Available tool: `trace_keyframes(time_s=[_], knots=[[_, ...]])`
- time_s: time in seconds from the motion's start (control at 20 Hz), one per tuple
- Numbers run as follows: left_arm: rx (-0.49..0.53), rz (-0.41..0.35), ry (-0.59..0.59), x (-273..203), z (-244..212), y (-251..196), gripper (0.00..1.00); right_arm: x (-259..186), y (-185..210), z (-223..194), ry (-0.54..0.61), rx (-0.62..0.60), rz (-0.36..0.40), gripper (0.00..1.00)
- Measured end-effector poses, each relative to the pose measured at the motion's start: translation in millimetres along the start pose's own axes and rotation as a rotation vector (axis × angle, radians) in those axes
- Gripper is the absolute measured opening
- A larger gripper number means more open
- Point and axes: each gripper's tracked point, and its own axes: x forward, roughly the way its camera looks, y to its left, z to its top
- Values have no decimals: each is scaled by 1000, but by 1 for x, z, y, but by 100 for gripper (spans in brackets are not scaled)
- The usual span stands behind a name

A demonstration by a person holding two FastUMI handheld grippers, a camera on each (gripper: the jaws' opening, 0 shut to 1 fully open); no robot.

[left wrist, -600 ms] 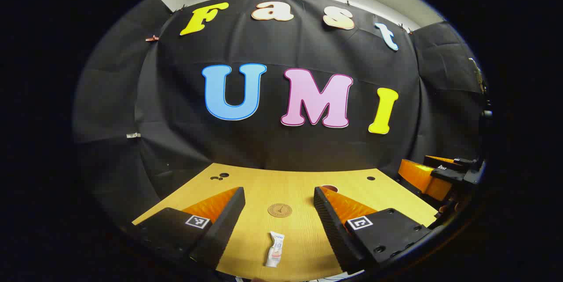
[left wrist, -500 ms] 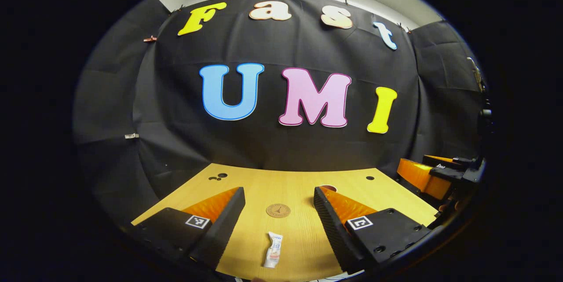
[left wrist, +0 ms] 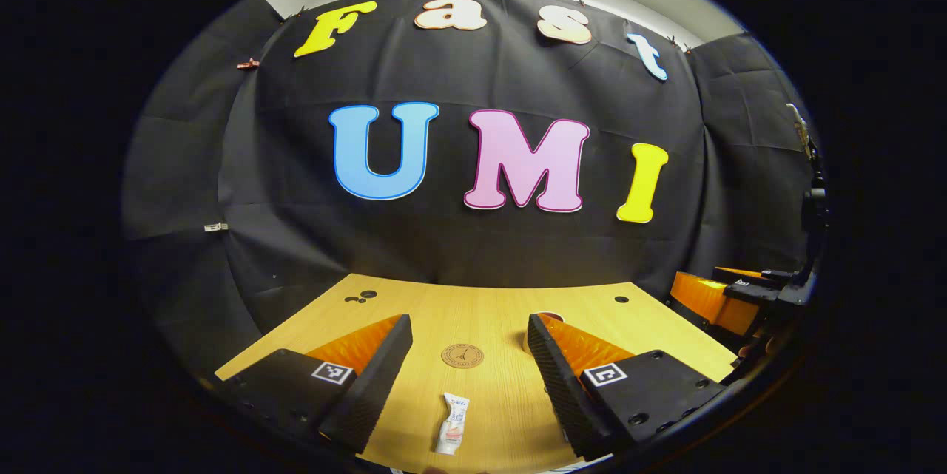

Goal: Put the toothbrush and toothpaste on the desktop into the cup, then pick up the cup and place it on the coaster on the desktop.

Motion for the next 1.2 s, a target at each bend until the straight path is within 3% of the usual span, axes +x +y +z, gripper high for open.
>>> trace_keyframes(time_s=[0.75,1.2], knots=[[52,23,147,32,-60,17,98,25,-6,-24,70,-14,17,98],[5,51,417,55,-172,36,98,53,-4,-60,181,40,58,99]])
